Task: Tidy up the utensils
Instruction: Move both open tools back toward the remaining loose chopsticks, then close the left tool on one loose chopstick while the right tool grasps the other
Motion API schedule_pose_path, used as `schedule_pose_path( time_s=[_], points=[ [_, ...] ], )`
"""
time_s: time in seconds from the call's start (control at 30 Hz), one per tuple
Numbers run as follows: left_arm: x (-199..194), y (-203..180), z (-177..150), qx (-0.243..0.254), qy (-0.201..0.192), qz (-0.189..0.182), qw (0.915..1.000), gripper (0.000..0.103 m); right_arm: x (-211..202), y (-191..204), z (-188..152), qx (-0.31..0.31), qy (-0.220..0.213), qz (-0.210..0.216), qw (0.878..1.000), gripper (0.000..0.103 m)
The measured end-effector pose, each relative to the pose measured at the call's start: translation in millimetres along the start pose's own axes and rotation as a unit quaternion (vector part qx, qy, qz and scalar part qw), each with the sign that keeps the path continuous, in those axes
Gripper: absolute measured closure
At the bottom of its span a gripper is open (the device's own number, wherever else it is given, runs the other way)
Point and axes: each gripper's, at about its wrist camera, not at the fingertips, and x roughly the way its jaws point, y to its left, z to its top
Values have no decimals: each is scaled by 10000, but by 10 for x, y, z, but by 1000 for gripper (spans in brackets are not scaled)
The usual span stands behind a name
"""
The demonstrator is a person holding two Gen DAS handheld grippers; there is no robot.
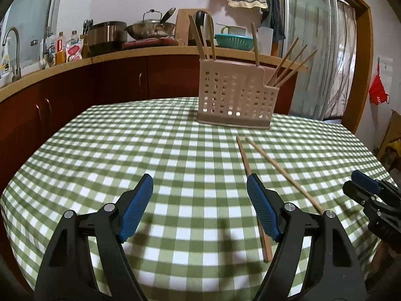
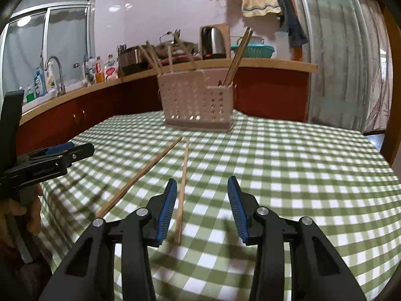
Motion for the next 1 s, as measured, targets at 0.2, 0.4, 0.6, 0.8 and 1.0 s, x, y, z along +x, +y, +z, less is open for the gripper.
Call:
schedule_pose_path(
  time_s=[0.2, 0.4, 0.6, 0.8, 1.0],
  points=[
    [21, -44, -93, 13, 102, -36, 9999, 28, 103, 82, -74, -167, 306, 149, 9993, 69],
    [39, -100, -150, 10, 174, -113, 9998, 28, 218, 114, -150, -214, 614, 225, 9976, 78],
    [67, -199, -212, 84, 311, -242, 9992, 28, 274, 109, -193, -237, 802, 139, 9964, 96],
    [79, -348, -279, 248, 404, -420, 9980, 28, 203, -37, -206, -14, 692, -213, 9974, 97],
    [170, -446, -364, 328, 661, -610, 9954, 53, 156, -155, -245, 116, 667, -298, 9973, 97]
  ],
)
